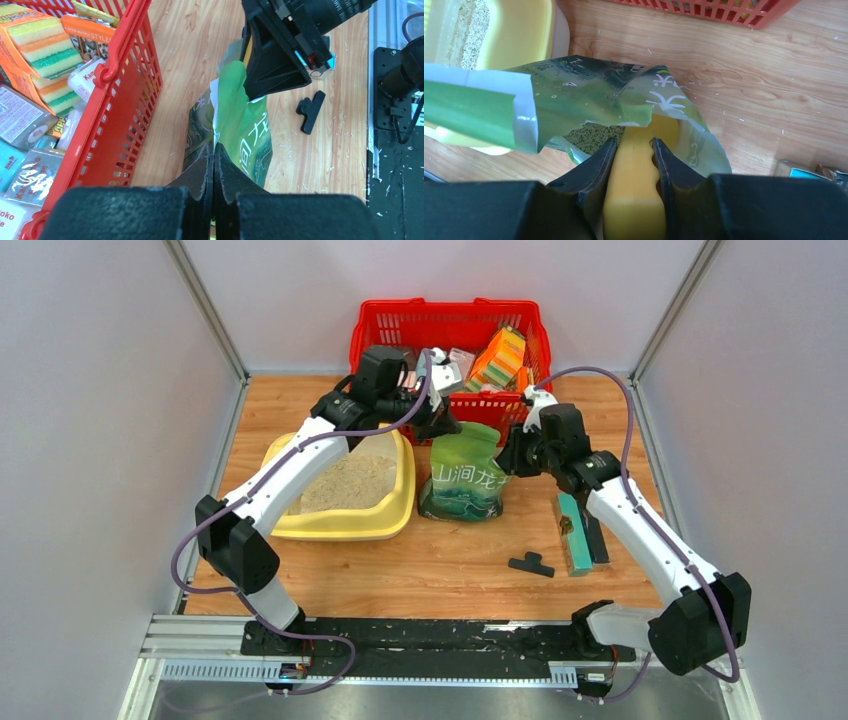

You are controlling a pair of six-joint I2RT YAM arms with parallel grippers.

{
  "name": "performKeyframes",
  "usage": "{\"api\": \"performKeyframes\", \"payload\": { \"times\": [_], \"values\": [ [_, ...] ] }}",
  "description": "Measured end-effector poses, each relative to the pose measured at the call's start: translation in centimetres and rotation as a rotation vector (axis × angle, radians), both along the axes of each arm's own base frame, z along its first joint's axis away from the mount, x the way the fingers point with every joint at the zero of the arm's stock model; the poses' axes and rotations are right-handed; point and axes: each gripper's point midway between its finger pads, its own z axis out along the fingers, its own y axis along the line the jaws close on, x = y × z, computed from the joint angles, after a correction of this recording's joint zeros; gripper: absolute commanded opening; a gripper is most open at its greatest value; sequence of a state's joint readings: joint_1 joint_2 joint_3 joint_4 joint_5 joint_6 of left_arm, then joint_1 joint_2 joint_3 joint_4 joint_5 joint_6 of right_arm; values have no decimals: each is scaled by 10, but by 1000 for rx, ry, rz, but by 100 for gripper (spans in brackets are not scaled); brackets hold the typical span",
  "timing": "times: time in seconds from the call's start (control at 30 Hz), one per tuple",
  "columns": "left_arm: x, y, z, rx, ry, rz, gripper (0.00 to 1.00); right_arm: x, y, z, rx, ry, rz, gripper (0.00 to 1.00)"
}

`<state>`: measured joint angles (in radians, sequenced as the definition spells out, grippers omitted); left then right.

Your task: Fill the litter box with clean litter

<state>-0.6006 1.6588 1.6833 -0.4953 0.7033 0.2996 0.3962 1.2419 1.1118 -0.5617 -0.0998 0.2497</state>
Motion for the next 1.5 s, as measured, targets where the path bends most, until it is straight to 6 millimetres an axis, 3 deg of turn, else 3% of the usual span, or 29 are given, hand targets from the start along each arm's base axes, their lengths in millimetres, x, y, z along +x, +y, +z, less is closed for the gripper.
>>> {"api": "performKeyframes", "payload": {
  "times": [0.37,0.6,0.8,1.1,1.5],
  "values": [
    [5,-8,-1,-32,35,9,0,13,11,-19,91,36,43,0],
    [3,-14,-1,-48,59,3,0,32,4,-30,347,124,-105,0],
    [2,-15,-3,-36,58,11,0,38,10,-33,510,226,-107,0],
    [3,-8,-1,22,-4,10,0,35,-8,-10,776,361,-45,0],
    [8,0,2,105,-80,2,0,34,-47,27,885,329,12,0]
  ]
}}
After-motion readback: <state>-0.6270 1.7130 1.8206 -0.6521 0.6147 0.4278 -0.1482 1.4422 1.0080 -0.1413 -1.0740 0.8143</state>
